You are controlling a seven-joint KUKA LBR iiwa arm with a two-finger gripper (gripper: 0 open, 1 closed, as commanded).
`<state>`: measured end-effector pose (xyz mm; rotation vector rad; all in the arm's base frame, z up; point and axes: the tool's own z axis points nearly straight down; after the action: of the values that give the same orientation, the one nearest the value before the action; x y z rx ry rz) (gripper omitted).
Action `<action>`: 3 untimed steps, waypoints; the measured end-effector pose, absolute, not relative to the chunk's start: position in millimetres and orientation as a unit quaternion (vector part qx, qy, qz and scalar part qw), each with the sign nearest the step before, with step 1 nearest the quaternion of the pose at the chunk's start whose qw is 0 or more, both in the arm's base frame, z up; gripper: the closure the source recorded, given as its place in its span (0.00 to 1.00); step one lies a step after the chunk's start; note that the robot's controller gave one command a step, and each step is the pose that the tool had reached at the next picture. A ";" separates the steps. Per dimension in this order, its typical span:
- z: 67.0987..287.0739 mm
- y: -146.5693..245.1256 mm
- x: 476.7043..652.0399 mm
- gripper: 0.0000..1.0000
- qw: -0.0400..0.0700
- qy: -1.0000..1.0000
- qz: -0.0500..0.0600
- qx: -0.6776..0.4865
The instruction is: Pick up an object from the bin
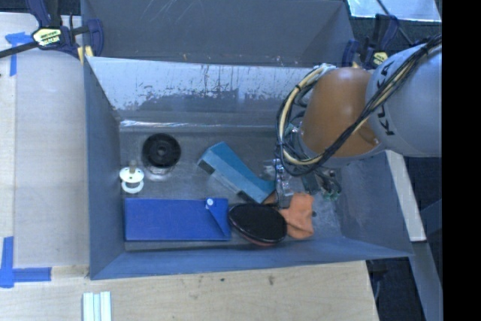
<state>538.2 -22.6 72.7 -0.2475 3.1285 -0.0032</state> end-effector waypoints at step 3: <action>153.1 -26.5 524.4 1.00 0.001 0.996 0.000 -0.085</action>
Offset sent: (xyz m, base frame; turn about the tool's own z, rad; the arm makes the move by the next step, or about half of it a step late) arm -0.0020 0.0059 0.0564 -0.0191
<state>524.4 -26.5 153.1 -0.2659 3.1281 -0.0002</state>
